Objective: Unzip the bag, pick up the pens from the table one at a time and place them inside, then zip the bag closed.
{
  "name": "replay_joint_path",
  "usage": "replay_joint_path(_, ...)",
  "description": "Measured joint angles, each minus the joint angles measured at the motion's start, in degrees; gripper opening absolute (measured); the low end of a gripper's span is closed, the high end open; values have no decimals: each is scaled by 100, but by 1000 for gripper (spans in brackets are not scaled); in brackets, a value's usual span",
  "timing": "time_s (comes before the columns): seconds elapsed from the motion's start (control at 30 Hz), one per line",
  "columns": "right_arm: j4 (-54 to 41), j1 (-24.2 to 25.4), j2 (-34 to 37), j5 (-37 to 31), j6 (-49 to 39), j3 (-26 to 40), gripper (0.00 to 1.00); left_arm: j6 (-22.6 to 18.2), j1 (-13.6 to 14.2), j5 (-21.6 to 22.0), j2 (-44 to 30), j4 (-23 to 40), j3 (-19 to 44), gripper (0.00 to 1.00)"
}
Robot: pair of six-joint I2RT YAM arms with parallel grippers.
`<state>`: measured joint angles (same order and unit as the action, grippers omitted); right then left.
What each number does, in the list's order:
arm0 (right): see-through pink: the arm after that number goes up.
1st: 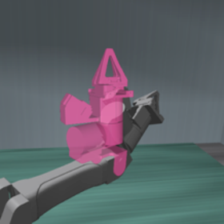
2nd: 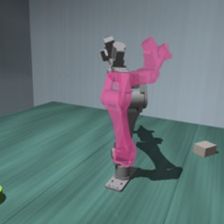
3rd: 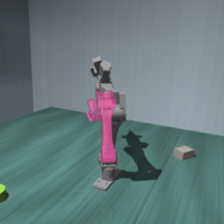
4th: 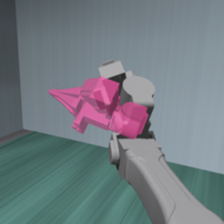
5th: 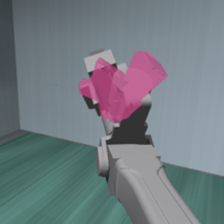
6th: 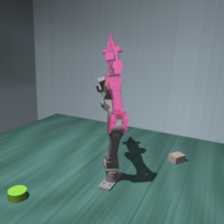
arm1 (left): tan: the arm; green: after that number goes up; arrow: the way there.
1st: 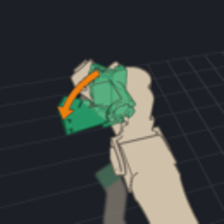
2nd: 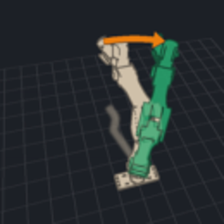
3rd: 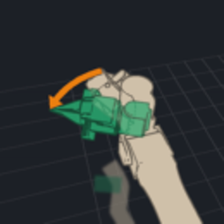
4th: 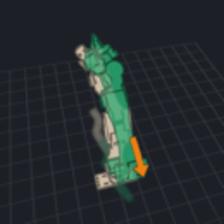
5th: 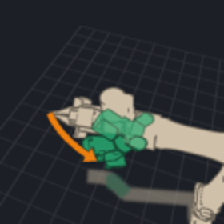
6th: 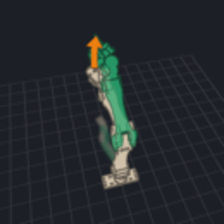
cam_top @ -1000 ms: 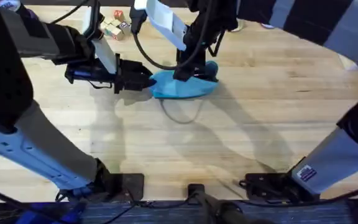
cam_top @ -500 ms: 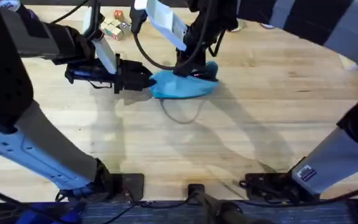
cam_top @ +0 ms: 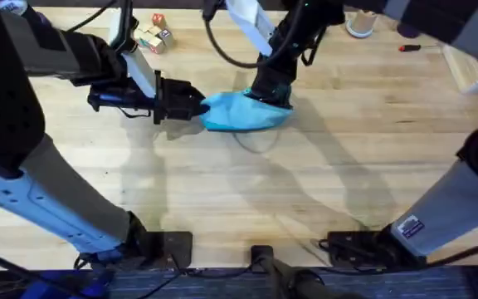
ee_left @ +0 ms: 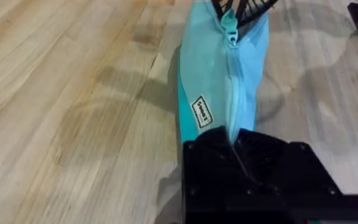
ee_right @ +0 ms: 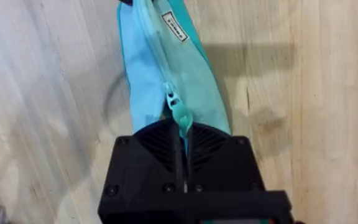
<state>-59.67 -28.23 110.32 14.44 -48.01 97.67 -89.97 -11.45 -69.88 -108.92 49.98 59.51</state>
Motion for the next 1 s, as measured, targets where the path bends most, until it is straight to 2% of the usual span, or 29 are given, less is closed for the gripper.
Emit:
replay_joint_path(0.3, -141, 622, 0, 359, 0, 0, 33, 0, 42, -163, 0, -38, 0, 43)
replay_joint_path(0.67, -342, 1683, 2, 175, -2, 0, 34, 0, 27, -86, 0, -53, 0, 43)
replay_joint_path(1.0, -319, 2090, 2, 597, -2, -111, 35, 0, 66, -172, 0, -73, 0, 43)
